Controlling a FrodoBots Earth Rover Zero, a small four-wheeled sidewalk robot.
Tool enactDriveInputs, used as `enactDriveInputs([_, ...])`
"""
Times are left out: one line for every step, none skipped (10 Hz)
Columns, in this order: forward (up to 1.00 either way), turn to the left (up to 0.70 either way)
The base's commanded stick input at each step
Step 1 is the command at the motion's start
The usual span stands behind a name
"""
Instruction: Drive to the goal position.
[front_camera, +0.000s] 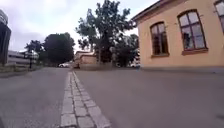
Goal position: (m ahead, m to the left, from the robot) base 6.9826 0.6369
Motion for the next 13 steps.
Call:
enactDriveInputs([0.45, 0.00])
enactDriveInputs([0.45, 0.00])
enactDriveInputs([0.45, 0.00])
enactDriveInputs([0.45, 0.00])
enactDriveInputs([0.45, 0.00])
enactDriveInputs([0.45, -0.07])
enactDriveInputs([0.45, -0.21])
enactDriveInputs([0.45, -0.27])
enactDriveInputs([0.45, -0.27])
enactDriveInputs([0.45, -0.27])
enactDriveInputs([0.45, -0.27])
enactDriveInputs([0.45, -0.27])
enactDriveInputs([0.45, -0.27])
